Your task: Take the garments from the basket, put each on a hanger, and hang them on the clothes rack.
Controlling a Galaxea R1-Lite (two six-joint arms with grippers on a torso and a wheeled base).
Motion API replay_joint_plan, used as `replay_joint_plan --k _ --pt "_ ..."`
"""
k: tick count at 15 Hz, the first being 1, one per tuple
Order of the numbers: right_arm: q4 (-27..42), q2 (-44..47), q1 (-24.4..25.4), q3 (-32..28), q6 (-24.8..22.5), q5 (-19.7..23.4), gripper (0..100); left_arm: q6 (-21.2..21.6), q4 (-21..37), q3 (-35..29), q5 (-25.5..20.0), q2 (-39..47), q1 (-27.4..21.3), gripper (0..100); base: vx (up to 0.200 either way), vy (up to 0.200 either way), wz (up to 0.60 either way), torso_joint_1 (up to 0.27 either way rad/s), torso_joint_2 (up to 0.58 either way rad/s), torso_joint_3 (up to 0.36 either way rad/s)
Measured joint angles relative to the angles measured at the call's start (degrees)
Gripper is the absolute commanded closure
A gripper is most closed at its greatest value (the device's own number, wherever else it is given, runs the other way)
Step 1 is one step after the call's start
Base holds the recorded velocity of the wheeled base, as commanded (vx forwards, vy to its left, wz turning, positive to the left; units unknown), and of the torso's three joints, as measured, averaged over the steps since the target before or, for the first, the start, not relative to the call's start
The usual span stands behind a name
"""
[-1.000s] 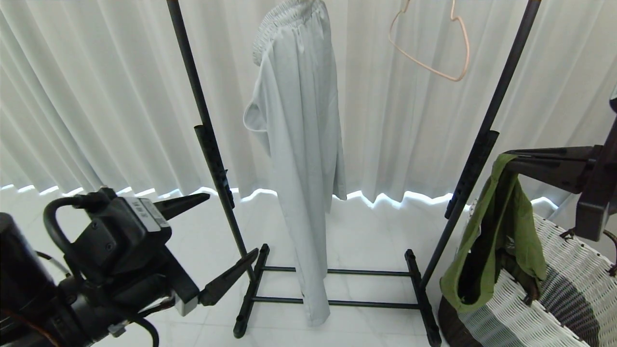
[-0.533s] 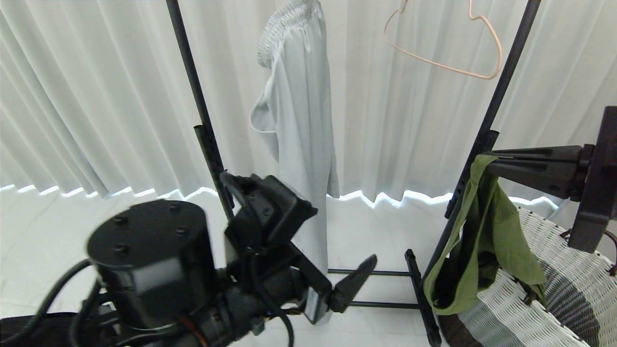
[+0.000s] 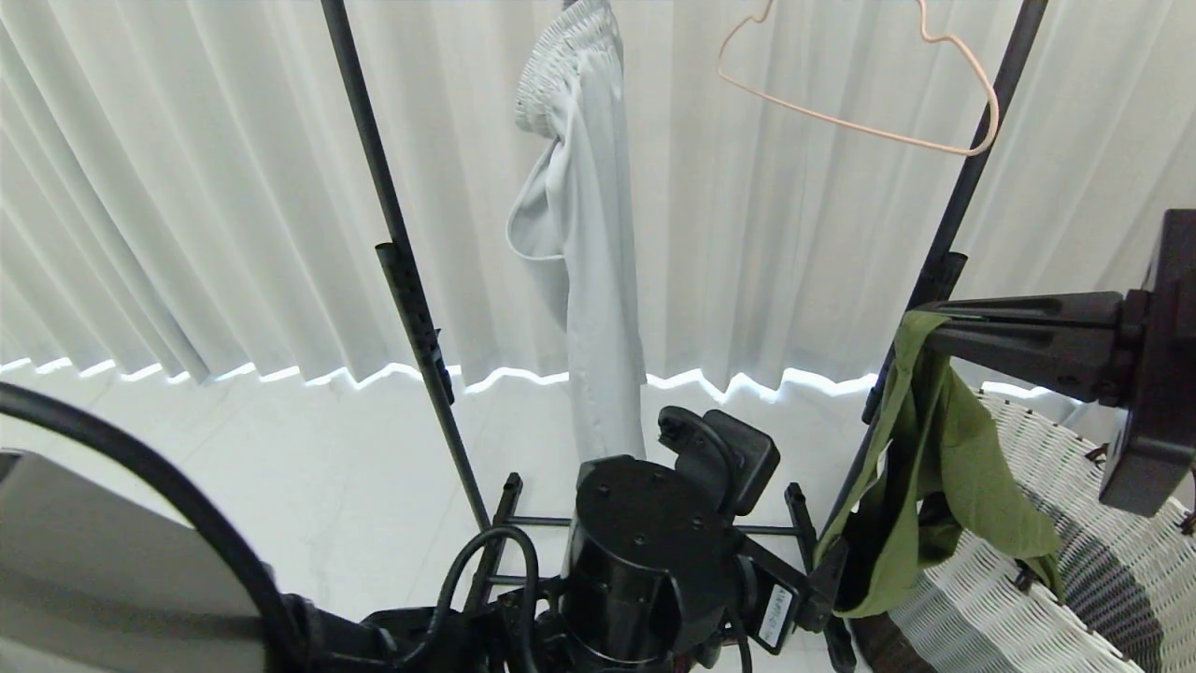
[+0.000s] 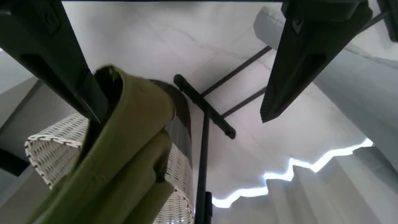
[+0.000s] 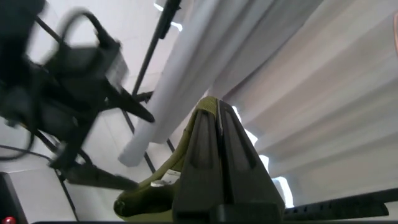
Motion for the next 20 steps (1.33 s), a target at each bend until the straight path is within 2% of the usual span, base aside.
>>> replay_joint_plan --k 5,9,10,14,16,17,19,20 --pt "0.16 -0.05 0.76 0.06 -0.02 -0.05 100 -3.18 -0.09 -2.97 0.3 6.21 1.46 0 0.0 0.0 0.0 0.0 0.0 0.0" --pt "0.38 -0.3 0.78 -0.13 0.0 -0.07 100 -3.82 -0.06 -1.96 2.76 10.03 2.51 0 0.0 0.0 0.0 0.0 0.0 0.0" --pt "0.44 -0.41 0.78 -0.13 -0.02 -0.07 100 -3.82 -0.06 -0.91 2.95 10.45 2.51 100 0.0 0.0 0.0 0.0 0.0 0.0" --pt "0.44 -0.49 0.78 -0.11 0.0 -0.1 100 -3.89 -0.24 2.1 5.01 10.36 2.6 100 0.0 0.0 0.0 0.0 0.0 0.0" --pt "0.39 -0.49 0.78 0.09 0.05 -0.1 100 -2.77 -3.36 4.3 5.88 9.81 2.16 100 0.0 0.0 0.0 0.0 0.0 0.0" --pt "0.39 -0.49 0.78 0.17 0.07 -0.07 100 -0.39 -5.83 5.68 5.91 9.53 1.88 100 0.0 0.0 0.0 0.0 0.0 0.0" --pt "0.41 -0.5 0.5 0.91 0.68 -0.07 100 8.77 -11.01 10.18 6.21 8.31 1.83 100 0.0 0.0 0.0 0.0 0.0 0.0" --pt "0.38 -0.5 0.3 1.35 2.19 -0.1 100 10.44 -12.02 11.8 6.89 7.16 2.54 100 0.0 0.0 0.0 0.0 0.0 0.0"
